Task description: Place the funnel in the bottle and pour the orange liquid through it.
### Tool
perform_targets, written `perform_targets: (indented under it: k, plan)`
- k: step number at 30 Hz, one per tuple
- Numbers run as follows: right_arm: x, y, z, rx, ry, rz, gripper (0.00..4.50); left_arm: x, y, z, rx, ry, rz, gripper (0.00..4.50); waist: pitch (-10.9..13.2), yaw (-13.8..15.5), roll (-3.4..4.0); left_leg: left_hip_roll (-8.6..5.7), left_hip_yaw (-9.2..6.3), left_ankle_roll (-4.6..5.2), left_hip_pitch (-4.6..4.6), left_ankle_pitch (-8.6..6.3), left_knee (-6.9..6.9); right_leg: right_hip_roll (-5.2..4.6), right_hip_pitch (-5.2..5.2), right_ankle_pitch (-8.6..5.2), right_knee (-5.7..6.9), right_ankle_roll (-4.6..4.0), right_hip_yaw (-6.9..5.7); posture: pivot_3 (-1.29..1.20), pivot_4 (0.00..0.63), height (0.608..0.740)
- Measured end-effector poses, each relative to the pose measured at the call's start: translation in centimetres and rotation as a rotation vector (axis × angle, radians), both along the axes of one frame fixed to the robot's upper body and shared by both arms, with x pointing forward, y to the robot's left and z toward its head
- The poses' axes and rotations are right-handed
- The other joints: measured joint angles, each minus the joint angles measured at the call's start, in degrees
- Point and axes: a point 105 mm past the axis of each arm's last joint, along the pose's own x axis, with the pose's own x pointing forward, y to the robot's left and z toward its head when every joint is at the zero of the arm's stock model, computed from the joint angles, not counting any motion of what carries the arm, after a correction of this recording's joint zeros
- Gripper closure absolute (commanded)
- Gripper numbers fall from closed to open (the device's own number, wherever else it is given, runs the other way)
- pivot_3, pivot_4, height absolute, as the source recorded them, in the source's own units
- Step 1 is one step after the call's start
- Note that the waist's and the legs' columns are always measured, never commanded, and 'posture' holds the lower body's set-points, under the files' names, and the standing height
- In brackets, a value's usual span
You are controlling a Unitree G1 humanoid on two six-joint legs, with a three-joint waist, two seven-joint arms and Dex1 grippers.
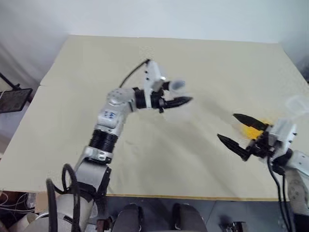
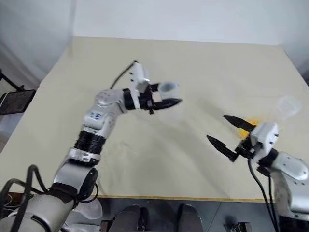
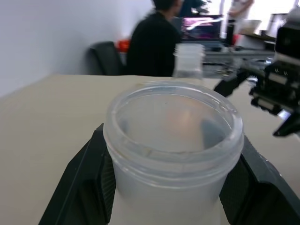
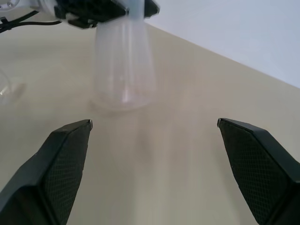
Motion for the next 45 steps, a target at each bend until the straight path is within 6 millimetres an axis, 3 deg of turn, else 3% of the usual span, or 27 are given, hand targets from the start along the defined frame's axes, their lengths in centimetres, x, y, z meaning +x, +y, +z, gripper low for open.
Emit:
perform_targets:
  k: [3,7,14,15,19,28,31,39,42,45]
  plan:
    - [-1.5,-1.2,-0.8,0.003,0.031,-0.083,0.00,0.0,-0.9,-1.4,0.033,0.002,-0.018,2.10,0.00,-0.05,0.00,0.03,0.21,0.02,0.11,0.03,0.00,0.01,0.00,0.00,0.01,-0.01,0.21,0.00,0.150,0.740]
    - [-2.4,-0.8,-1.1,0.026,0.027,-0.117,0.00,-0.3,-1.6,-2.4,0.063,-0.022,-0.035,2.10,0.00,0.25,0.01,0.03,0.23,0.03,0.14,0.03,0.03,0.00,0.00,0.00,0.01,-0.01,0.31,0.00,0.150,0.740]
    - [-2.0,0.4,-0.8,0.057,0.004,-0.111,0.00,-0.6,-1.7,-4.0,0.071,-0.023,-0.036,2.10,0.00,0.30,0.01,0.03,0.20,0.04,0.14,0.03,0.05,0.00,0.00,0.00,0.03,-0.01,0.30,0.00,0.150,0.740]
    - [-1.9,0.4,-0.7,0.058,0.000,-0.110,0.00,-0.6,-1.7,-4.0,0.071,-0.022,-0.036,1.37,0.00,0.31,0.01,0.02,0.20,0.04,0.14,0.03,0.04,0.00,0.00,0.00,0.03,-0.01,0.30,0.00,0.150,0.740]
    - [-1.5,1.1,-0.4,0.067,-0.016,-0.086,0.00,-0.7,-1.4,-4.2,0.074,-0.014,-0.043,0.11,0.00,0.36,0.01,0.02,0.18,0.04,0.13,0.03,0.04,0.00,0.01,0.00,0.04,-0.01,0.28,0.00,0.150,0.740]
    - [-1.3,1.6,-0.5,0.074,-0.012,-0.064,0.00,-0.3,0.0,-4.4,0.082,0.002,-0.018,0.03,0.00,0.32,0.01,0.02,0.17,0.04,0.13,0.03,0.05,0.00,0.01,0.00,0.06,-0.01,0.27,0.00,0.150,0.740]
    - [-1.1,2.2,-0.6,0.080,-0.011,-0.040,0.00,0.0,1.5,-4.2,0.094,0.017,-0.015,0.03,-0.01,0.20,0.02,0.03,0.17,0.04,0.14,0.03,0.04,0.00,0.00,0.00,0.09,-0.01,0.27,0.00,0.150,0.740]
    - [0.0,2.5,-0.4,0.075,-0.016,0.012,0.00,-0.1,6.0,-1.0,-0.004,-0.097,0.066,0.03,-0.01,0.17,0.02,0.04,-0.16,0.04,0.16,0.03,0.08,0.00,0.01,0.00,0.18,-0.01,0.25,0.00,0.150,0.740]
    - [0.9,3.6,0.0,0.075,-0.024,0.089,0.00,-0.5,8.7,-0.5,-0.029,-0.143,0.155,0.03,-0.01,-0.21,0.02,0.07,-0.25,0.04,0.21,0.03,0.08,-0.01,0.00,0.00,0.18,-0.01,0.32,0.00,0.150,0.740]
    - [1.6,5.3,0.3,0.065,-0.009,0.201,0.00,-1.0,13.0,0.1,-0.044,-0.203,0.316,0.03,-0.01,-0.88,0.02,0.12,-0.32,0.03,0.28,0.03,0.04,0.00,0.00,-0.01,0.28,-0.02,0.30,0.00,0.150,0.740]
